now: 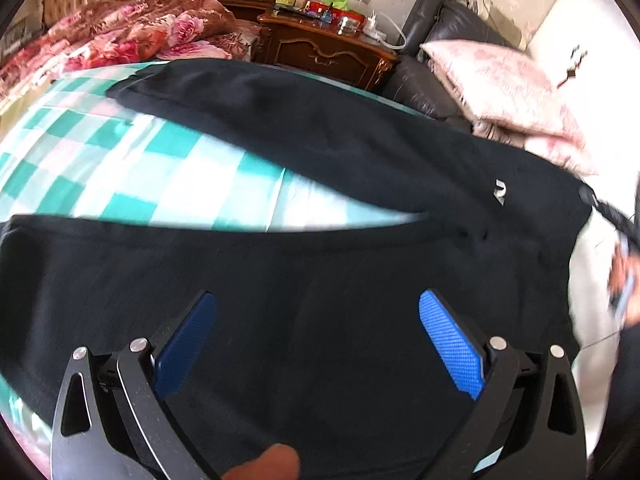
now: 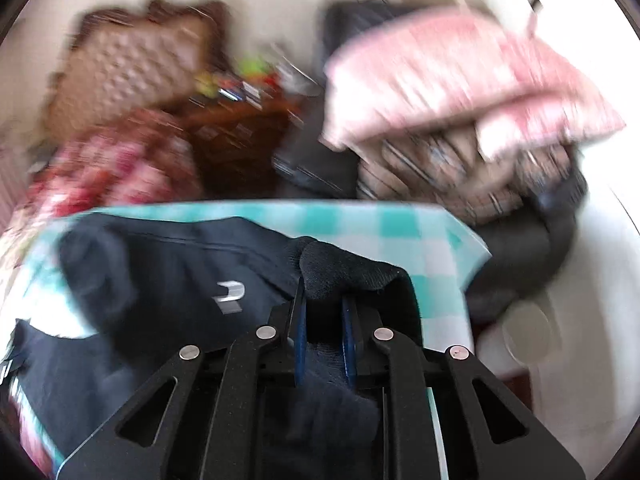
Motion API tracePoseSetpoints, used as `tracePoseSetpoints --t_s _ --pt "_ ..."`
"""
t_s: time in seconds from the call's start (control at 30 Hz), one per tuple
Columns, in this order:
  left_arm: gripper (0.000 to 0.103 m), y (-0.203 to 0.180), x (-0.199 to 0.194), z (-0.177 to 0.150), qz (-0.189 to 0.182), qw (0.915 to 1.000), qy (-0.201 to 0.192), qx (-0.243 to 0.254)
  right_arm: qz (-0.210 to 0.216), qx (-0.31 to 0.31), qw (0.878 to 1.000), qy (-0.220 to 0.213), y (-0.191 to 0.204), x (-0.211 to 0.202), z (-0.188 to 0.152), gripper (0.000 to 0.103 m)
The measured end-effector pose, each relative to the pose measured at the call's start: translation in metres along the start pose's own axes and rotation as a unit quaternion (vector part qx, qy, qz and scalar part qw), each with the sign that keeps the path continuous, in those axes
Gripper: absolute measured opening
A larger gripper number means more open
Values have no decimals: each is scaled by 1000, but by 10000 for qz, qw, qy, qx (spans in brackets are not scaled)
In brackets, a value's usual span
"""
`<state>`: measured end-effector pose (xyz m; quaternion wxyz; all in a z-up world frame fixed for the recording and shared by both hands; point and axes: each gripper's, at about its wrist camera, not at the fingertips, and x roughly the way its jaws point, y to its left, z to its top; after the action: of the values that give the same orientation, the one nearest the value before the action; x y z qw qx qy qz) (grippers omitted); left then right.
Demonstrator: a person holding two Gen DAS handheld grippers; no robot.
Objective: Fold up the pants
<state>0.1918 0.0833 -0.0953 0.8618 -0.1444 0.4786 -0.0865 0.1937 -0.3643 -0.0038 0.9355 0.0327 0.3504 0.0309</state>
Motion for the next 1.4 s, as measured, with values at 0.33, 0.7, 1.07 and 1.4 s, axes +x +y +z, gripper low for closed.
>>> tracePoseSetpoints --t_s 0.33,0.7,1.07,1.4 --pt "84 7 56 104 -1545 9828 265 -973 852 63 9962 -188 58 -86 -116 17" --pt "52 46 181 200 -1675 9454 981 -2619 893 277 9953 -266 61 -102 -133 14" --pt "5 17 225 231 -1368 9523 1367 -2360 859 426 9953 -150 50 -97 -139 10" --pt "5 29 105 208 -1752 9601 692 -2066 804 1019 9915 31 28 -90 -151 10"
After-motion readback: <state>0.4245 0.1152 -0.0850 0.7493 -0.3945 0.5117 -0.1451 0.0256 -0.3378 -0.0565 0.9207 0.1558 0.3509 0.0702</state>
